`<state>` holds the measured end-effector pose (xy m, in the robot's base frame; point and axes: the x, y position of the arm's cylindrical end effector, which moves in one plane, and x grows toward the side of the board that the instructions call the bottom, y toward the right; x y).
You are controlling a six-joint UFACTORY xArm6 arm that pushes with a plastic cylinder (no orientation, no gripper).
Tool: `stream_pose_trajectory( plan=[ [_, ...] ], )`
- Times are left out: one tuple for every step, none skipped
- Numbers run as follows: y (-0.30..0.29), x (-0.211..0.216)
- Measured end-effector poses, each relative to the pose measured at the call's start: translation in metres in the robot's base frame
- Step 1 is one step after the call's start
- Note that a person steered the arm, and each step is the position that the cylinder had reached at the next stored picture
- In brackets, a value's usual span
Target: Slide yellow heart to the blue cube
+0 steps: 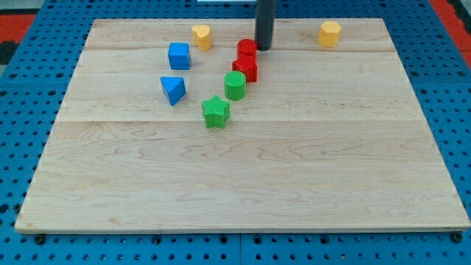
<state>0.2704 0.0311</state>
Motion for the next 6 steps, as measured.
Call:
stream_pose_trajectory(
  plan=[
    [-0.011, -0.004],
    [-0.033, -0.051],
    [-0.088, -0.050],
    [-0.096, -0.048],
    [-0.098, -0.034],
    [-0.104, -0.060]
  ],
)
